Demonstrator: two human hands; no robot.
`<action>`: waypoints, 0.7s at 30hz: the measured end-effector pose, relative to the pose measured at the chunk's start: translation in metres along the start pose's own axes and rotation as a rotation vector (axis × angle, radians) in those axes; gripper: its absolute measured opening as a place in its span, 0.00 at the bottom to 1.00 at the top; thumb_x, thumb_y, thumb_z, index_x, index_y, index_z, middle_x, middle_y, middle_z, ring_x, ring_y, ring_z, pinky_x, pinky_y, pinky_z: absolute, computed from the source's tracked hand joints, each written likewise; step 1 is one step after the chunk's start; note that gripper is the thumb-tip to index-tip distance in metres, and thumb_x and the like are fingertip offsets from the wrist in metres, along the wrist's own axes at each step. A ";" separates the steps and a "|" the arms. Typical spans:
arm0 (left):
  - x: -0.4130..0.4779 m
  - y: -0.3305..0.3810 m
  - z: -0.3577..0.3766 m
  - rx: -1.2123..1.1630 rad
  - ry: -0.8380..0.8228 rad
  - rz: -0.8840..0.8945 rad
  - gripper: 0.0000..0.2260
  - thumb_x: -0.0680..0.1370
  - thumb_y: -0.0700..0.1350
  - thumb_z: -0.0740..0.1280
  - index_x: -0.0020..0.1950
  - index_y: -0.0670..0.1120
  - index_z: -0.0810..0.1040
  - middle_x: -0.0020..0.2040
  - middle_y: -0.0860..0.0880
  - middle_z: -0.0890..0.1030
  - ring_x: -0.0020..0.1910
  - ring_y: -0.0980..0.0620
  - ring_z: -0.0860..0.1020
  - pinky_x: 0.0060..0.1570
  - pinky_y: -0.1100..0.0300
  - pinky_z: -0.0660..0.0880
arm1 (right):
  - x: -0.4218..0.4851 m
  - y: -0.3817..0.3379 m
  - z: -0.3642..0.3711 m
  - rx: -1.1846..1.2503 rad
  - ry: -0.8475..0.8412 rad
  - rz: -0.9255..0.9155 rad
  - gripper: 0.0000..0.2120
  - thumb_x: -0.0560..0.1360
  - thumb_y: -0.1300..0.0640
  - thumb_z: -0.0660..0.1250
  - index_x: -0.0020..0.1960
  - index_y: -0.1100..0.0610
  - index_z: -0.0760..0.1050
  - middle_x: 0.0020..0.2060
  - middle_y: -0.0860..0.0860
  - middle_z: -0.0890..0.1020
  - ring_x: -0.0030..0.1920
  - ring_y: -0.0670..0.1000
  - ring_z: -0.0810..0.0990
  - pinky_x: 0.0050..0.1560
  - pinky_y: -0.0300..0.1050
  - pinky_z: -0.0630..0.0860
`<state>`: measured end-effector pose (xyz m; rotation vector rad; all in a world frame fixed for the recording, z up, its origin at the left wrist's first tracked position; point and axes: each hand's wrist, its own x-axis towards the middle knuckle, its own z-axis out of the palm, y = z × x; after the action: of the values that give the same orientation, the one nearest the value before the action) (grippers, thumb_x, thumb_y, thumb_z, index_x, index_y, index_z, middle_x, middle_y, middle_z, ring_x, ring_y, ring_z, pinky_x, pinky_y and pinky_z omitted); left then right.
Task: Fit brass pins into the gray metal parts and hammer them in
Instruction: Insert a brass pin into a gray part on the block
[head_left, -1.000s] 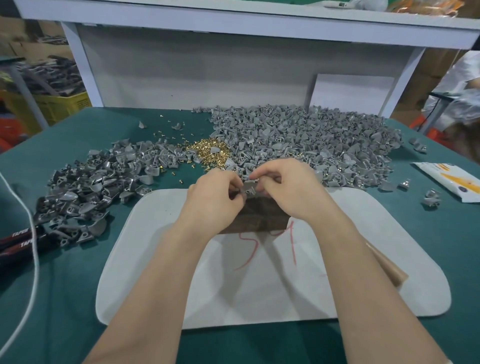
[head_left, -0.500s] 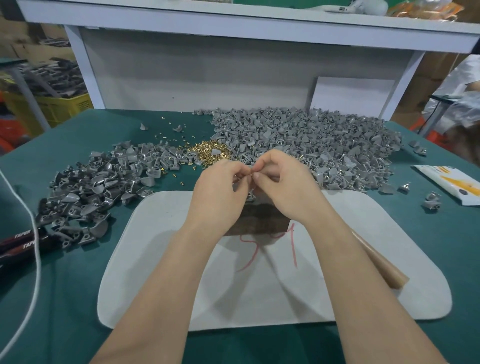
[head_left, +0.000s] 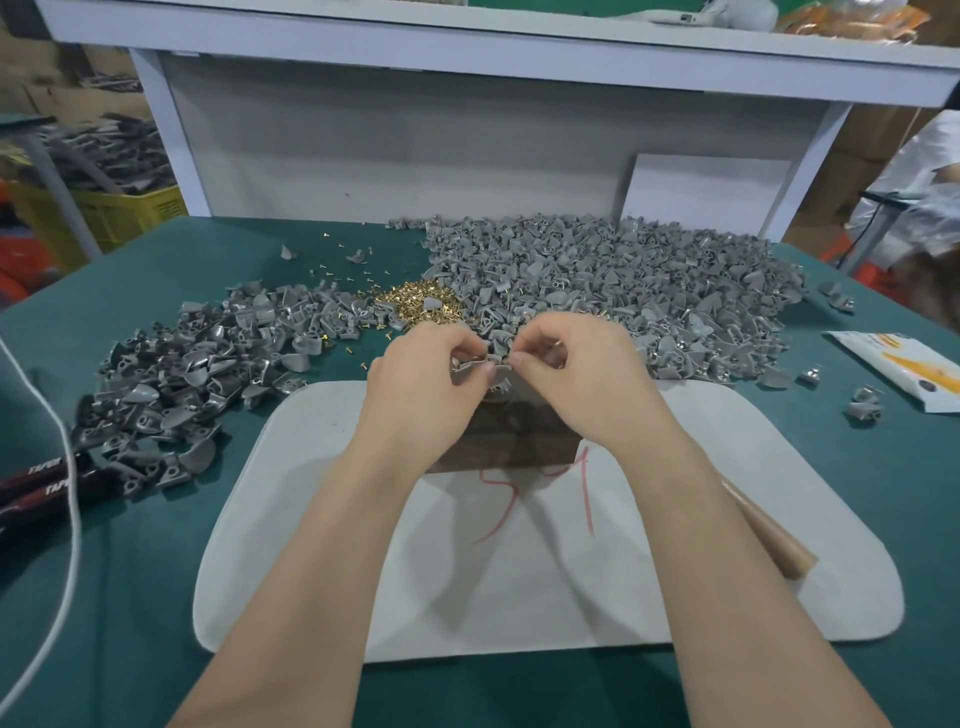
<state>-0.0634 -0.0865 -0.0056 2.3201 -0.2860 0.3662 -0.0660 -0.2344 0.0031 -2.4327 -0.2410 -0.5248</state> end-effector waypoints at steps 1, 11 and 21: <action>0.000 -0.002 -0.001 0.009 -0.049 -0.031 0.05 0.74 0.48 0.70 0.50 0.52 0.80 0.51 0.52 0.81 0.53 0.49 0.78 0.57 0.49 0.73 | 0.000 0.001 0.000 -0.056 -0.035 -0.019 0.03 0.73 0.57 0.69 0.41 0.51 0.78 0.33 0.42 0.75 0.36 0.43 0.72 0.42 0.33 0.68; -0.003 0.000 0.004 0.063 -0.161 -0.066 0.05 0.75 0.41 0.66 0.47 0.50 0.80 0.48 0.50 0.82 0.54 0.47 0.78 0.57 0.49 0.73 | 0.001 -0.002 0.009 -0.242 -0.148 -0.065 0.03 0.73 0.58 0.67 0.44 0.52 0.78 0.40 0.47 0.74 0.44 0.52 0.75 0.50 0.49 0.72; -0.001 -0.001 0.008 0.101 -0.148 -0.043 0.05 0.76 0.40 0.64 0.49 0.45 0.80 0.47 0.44 0.81 0.51 0.41 0.77 0.53 0.47 0.74 | 0.004 -0.010 0.010 -0.313 -0.220 -0.103 0.06 0.76 0.59 0.62 0.50 0.53 0.77 0.46 0.50 0.74 0.51 0.54 0.75 0.52 0.51 0.71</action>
<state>-0.0622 -0.0917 -0.0122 2.4529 -0.2945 0.1919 -0.0627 -0.2197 0.0029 -2.7983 -0.4041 -0.3586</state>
